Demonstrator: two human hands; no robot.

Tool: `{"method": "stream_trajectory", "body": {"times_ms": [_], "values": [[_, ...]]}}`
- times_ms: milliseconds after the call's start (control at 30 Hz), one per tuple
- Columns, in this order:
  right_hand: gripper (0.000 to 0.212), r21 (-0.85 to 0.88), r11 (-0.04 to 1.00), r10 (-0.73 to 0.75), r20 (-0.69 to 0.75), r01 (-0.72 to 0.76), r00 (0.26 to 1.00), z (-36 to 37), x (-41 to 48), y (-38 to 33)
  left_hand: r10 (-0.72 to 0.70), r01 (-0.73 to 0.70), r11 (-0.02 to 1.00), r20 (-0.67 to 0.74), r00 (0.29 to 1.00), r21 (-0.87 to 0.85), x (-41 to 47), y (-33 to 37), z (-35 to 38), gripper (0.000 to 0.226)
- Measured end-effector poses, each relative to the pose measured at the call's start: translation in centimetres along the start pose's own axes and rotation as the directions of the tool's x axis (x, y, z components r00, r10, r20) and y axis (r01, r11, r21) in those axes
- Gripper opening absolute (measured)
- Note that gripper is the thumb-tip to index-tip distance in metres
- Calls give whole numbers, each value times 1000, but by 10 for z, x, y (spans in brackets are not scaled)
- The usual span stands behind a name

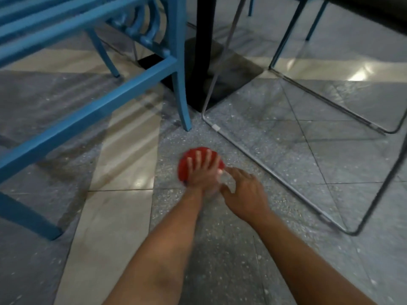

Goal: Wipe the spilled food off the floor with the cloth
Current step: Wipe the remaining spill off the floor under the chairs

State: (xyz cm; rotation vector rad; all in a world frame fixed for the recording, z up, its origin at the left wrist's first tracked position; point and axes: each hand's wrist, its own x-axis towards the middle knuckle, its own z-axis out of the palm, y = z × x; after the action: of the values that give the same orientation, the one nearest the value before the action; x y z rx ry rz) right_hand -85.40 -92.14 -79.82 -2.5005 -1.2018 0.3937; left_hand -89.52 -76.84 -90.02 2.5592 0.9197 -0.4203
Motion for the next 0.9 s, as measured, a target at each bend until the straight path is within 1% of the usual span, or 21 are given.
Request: {"method": "stream_trajectory", "body": {"times_ms": [33, 67, 133, 167, 200, 267, 300, 333, 400, 467, 500, 567, 633, 667, 700, 733, 767, 800, 833, 867, 900], "values": [[50, -4, 1000, 3, -40, -3, 999, -9, 2, 11, 145, -146, 986, 27, 989, 81, -14, 32, 15, 64], [50, -18, 1000, 15, -64, -16, 998, -18, 3, 21, 287, -292, 946, 56, 956, 141, -36, 58, 35, 64], [54, -60, 995, 70, -65, -74, 995, -35, 3, 42, 533, -538, 822, 79, 842, 189, -99, 85, 88, 59], [56, -81, 991, 106, -53, -110, 993, -40, 2, 52, 617, -621, 757, 89, 781, 204, -136, 85, 115, 57], [58, -97, 985, 140, -42, -144, 989, -43, 1, 62, 664, -670, 712, 109, 740, 212, -173, 75, 140, 56], [61, -110, 978, 177, -4, -176, 984, -44, -5, 78, 703, -709, 626, 158, 693, 324, -238, 28, 169, 57], [62, -112, 978, 178, 30, -174, 984, -43, -10, 85, 695, -698, 621, 160, 700, 355, -259, -4, 172, 58], [63, -109, 980, 176, 61, -169, 982, -41, -16, 90, 663, -655, 676, 108, 740, 337, -270, -37, 168, 61], [64, -66, 981, 187, 88, -182, 978, -35, -28, 93, 489, -470, 843, -12, 872, 263, -263, -88, 143, 69], [63, -17, 982, 191, 84, -190, 978, -29, -39, 85, 290, -270, 946, -92, 953, 181, -225, -105, 112, 73], [63, 1, 983, 183, 91, -184, 979, -28, -44, 78, 193, -177, 976, -125, 973, 125, -199, -100, 95, 72], [63, 22, 987, 155, 94, -157, 983, -28, -51, 67, 10, -9, 1000, -117, 993, 9, -139, -66, 66, 71], [62, 41, 988, 149, 58, -151, 987, -36, -54, 64, -77, 76, 997, -36, 996, -30, -89, -10, 51, 70], [61, 42, 987, 151, 24, -152, 988, -43, -54, 67, -61, 61, 998, 8, 998, -6, -75, 26, 47, 70], [60, 42, 988, 152, -13, -151, 988, -50, -55, 70, 3, -4, 999, 32, 999, 42, -71, 62, 50, 68], [59, 32, 988, 153, -47, -152, 987, -59, -56, 75, 113, -117, 988, 46, 993, 101, -73, 99, 56, 67], [59, 18, 987, 158, -69, -158, 985, -68, -56, 80, 258, -271, 951, 95, 961, 151, -84, 134, 65, 65], [59, 7, 985, 171, -77, -171, 982, -77, -57, 85, 407, -435, 883, 172, 897, 179, -102, 163, 77, 63], [60, -5, 984, 179, -73, -180, 981, -84, -57, 92, 535, -582, 789, 246, 808, 197, -124, 181, 93, 61], [61, -19, 982, 187, -60, -188, 981, -88, -59, 98, 630, -695, 686, 299, 716, 217, -148, 187, 112, 60], [61, -31, 979, 199, -51, -200, 979, -89, -61, 104, 697, -768, 590, 325, 640, 247, -173, 182, 132, 58]]}}
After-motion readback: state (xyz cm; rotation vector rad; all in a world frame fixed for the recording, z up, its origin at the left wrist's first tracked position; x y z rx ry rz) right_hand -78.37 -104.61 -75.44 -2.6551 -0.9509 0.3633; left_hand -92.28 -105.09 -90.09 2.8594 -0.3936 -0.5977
